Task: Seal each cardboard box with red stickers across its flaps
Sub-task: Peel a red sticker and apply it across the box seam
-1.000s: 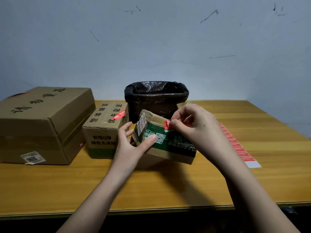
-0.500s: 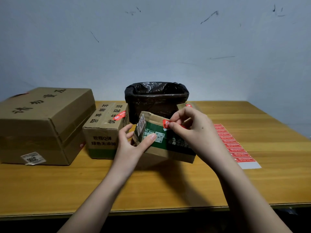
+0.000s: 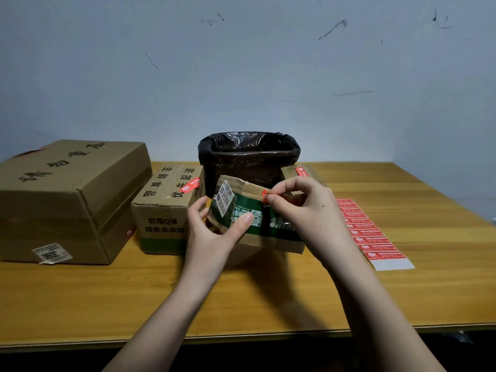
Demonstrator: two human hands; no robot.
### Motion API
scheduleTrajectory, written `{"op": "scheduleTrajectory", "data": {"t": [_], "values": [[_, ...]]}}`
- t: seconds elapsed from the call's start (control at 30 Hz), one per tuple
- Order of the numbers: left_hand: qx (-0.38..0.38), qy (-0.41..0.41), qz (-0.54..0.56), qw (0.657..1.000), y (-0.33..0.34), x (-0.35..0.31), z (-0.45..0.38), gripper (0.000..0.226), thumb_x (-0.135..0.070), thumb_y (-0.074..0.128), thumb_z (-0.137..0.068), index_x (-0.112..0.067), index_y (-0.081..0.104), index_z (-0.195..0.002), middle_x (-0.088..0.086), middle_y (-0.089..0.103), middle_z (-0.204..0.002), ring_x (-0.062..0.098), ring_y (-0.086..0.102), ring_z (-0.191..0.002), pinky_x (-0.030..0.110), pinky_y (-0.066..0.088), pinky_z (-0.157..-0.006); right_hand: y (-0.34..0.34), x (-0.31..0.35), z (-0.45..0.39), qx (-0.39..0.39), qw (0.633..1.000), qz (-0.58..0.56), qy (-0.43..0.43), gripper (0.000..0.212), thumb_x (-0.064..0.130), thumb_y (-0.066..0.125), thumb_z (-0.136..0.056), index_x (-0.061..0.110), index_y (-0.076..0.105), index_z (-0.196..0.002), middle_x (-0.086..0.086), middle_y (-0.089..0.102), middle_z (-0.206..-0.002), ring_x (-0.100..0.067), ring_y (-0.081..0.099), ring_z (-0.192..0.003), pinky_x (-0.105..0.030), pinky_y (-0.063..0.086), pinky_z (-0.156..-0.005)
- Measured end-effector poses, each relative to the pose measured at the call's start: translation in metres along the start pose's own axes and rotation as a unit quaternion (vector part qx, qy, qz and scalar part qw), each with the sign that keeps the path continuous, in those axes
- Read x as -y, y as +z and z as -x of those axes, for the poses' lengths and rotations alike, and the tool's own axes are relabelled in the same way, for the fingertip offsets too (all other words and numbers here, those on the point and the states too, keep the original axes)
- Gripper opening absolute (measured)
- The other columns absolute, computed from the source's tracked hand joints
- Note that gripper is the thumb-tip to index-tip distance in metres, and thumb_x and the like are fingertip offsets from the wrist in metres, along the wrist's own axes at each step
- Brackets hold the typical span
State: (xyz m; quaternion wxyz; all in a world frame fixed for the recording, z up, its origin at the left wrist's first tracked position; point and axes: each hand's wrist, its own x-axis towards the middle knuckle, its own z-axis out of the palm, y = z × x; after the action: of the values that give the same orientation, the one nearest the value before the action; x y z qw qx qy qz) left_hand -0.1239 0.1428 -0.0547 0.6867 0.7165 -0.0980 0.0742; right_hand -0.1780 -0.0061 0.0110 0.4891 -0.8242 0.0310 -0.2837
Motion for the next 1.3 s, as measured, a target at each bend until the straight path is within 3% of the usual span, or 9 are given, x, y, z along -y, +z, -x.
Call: {"op": "scheduleTrajectory", "data": {"t": [0.07,0.23,0.37,0.57,0.67,0.83,0.97,1.03,1.3], "values": [[-0.017,0.006,0.002,1.0,0.001,0.0,0.001,0.102,-0.068,0.07,-0.041,-0.037,0.03,-0.129,-0.003,0.039,-0.134,0.014,0.042,-0.127,0.035,0.038,-0.107,0.0,0.0,0.0,-0.01,1.0,-0.013,0.003,0.013,0.024,0.077,-0.079,0.027,0.066,-0.074,0.003,0.071,-0.085,-0.01,0.065,-0.076,-0.028,0.048,-0.07],[-0.067,0.026,-0.002,0.997,0.007,-0.003,0.005,0.114,-0.065,0.082,-0.05,-0.027,0.025,-0.141,-0.004,0.037,-0.132,0.012,0.041,-0.124,0.023,0.033,-0.098,0.005,0.001,0.002,-0.034,0.998,-0.045,-0.001,0.016,0.021,0.077,-0.079,0.027,0.064,-0.074,0.015,0.068,-0.069,-0.006,0.064,-0.067,-0.032,0.054,-0.067],[-0.078,0.044,-0.014,0.996,0.011,-0.006,0.009,0.11,-0.059,0.069,-0.05,-0.025,0.023,-0.144,-0.001,0.037,-0.136,0.006,0.038,-0.119,0.015,0.03,-0.091,0.008,0.0,0.002,-0.047,0.998,-0.041,-0.003,0.016,0.021,0.077,-0.079,0.027,0.064,-0.072,0.013,0.069,-0.071,-0.006,0.066,-0.07,-0.036,0.056,-0.07],[-0.087,0.079,-0.022,0.993,0.01,-0.003,0.006,0.113,-0.061,0.077,-0.051,-0.024,0.025,-0.144,-0.002,0.035,-0.14,0.0,0.035,-0.118,0.0,0.027,-0.085,0.003,0.0,0.0,-0.015,0.994,-0.108,0.019,0.016,0.017,0.078,-0.079,0.024,0.066,-0.071,0.01,0.068,-0.069,0.001,0.059,-0.063,-0.021,0.046,-0.063],[-0.093,0.088,-0.025,0.991,0.011,-0.003,0.006,0.114,-0.066,0.072,-0.049,-0.023,0.025,-0.143,-0.004,0.034,-0.138,-0.004,0.034,-0.118,-0.005,0.026,-0.085,0.004,-0.001,0.0,-0.023,0.995,-0.096,0.017,0.015,0.018,0.078,-0.078,0.023,0.066,-0.072,0.009,0.07,-0.07,-0.001,0.061,-0.065,-0.027,0.05,-0.067],[-0.116,0.119,-0.062,0.984,0.012,0.0,0.007,0.113,-0.069,0.068,-0.049,-0.024,0.024,-0.142,0.001,0.036,-0.141,0.007,0.037,-0.129,0.017,0.032,-0.101,0.009,-0.004,-0.001,-0.055,0.997,-0.062,0.009,0.013,0.022,0.078,-0.078,0.023,0.067,-0.073,0.009,0.071,-0.073,-0.008,0.066,-0.072,-0.041,0.055,-0.076],[-0.121,0.14,-0.086,0.979,0.011,-0.002,0.009,0.113,-0.07,0.068,-0.05,-0.025,0.022,-0.143,0.001,0.036,-0.142,0.009,0.035,-0.131,0.017,0.03,-0.103,0.009,-0.004,-0.001,-0.06,0.996,-0.064,0.005,0.014,0.021,0.078,-0.077,0.023,0.066,-0.071,0.011,0.069,-0.071,-0.009,0.066,-0.071,-0.042,0.055,-0.075],[-0.123,0.145,-0.092,0.977,0.011,-0.002,0.009,0.112,-0.07,0.068,-0.05,-0.027,0.021,-0.143,0.0,0.035,-0.142,0.007,0.034,-0.131,0.012,0.028,-0.101,0.01,-0.005,-0.001,-0.058,0.996,-0.061,0.003,0.014,0.02,0.078,-0.077,0.023,0.065,-0.071,0.01,0.068,-0.069,-0.008,0.065,-0.069,-0.039,0.055,-0.073],[-0.131,0.154,-0.105,0.974,0.009,0.0,0.007,0.11,-0.069,0.069,-0.051,-0.028,0.023,-0.143,0.003,0.037,-0.143,0.011,0.035,-0.134,0.023,0.03,-0.108,0.008,-0.007,-0.005,0.003,0.989,-0.145,0.024,0.018,0.011,0.076,-0.08,0.022,0.064,-0.075,0.01,0.061,-0.067,-0.003,0.054,-0.062,-0.013,0.038,-0.052]]}}
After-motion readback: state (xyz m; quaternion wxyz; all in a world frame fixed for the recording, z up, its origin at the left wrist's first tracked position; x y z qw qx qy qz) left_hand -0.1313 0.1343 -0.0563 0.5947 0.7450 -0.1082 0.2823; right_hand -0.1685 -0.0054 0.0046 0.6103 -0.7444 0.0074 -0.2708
